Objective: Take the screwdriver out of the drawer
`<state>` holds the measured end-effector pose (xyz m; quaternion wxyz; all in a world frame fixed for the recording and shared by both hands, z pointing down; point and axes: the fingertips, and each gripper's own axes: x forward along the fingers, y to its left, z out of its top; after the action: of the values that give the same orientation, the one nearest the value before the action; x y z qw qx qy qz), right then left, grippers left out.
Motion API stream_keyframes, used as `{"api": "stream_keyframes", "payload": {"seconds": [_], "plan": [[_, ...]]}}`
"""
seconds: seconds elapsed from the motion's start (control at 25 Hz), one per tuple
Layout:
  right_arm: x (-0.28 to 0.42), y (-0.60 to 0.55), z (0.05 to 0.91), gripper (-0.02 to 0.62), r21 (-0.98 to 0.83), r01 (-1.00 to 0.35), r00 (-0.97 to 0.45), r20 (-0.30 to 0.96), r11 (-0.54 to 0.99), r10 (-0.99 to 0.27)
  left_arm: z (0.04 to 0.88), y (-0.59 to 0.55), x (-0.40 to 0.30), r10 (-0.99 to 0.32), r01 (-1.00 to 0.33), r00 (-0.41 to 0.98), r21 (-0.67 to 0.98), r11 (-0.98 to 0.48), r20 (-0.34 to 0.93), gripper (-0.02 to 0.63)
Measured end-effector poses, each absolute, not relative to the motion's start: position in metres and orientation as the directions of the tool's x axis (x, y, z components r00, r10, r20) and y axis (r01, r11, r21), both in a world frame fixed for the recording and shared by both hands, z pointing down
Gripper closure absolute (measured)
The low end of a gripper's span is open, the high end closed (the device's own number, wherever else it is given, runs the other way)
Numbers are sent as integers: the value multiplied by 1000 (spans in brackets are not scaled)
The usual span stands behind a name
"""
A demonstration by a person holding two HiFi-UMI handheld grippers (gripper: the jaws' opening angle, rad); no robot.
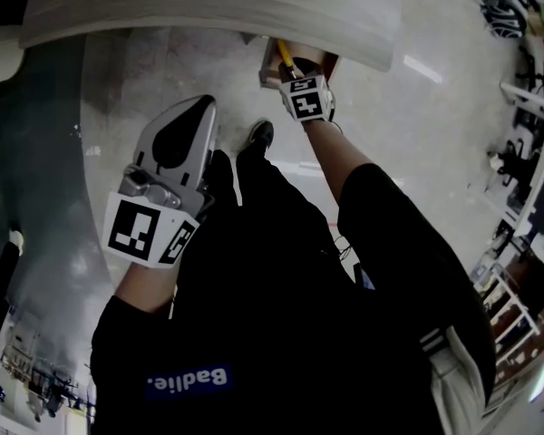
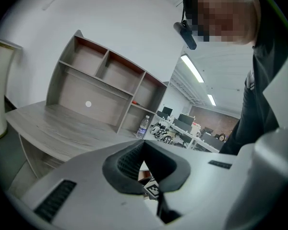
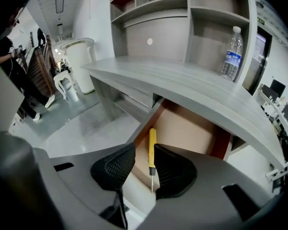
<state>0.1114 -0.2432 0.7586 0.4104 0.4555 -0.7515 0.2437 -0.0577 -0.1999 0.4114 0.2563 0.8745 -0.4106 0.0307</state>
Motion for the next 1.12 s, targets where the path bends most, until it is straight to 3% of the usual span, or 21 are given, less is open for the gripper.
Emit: {"api": "stream_keyframes", "payload": {"seconds": [0.92, 1.12], "plan": [[118, -267, 839, 448, 128, -846, -107, 910, 517, -402, 453, -194, -99, -730, -788, 591, 442, -429, 344, 609], [117, -268, 826, 492, 169, -833, -78, 907, 527, -414, 444, -187, -106, -733, -789, 587, 444, -424, 343, 609]]}}
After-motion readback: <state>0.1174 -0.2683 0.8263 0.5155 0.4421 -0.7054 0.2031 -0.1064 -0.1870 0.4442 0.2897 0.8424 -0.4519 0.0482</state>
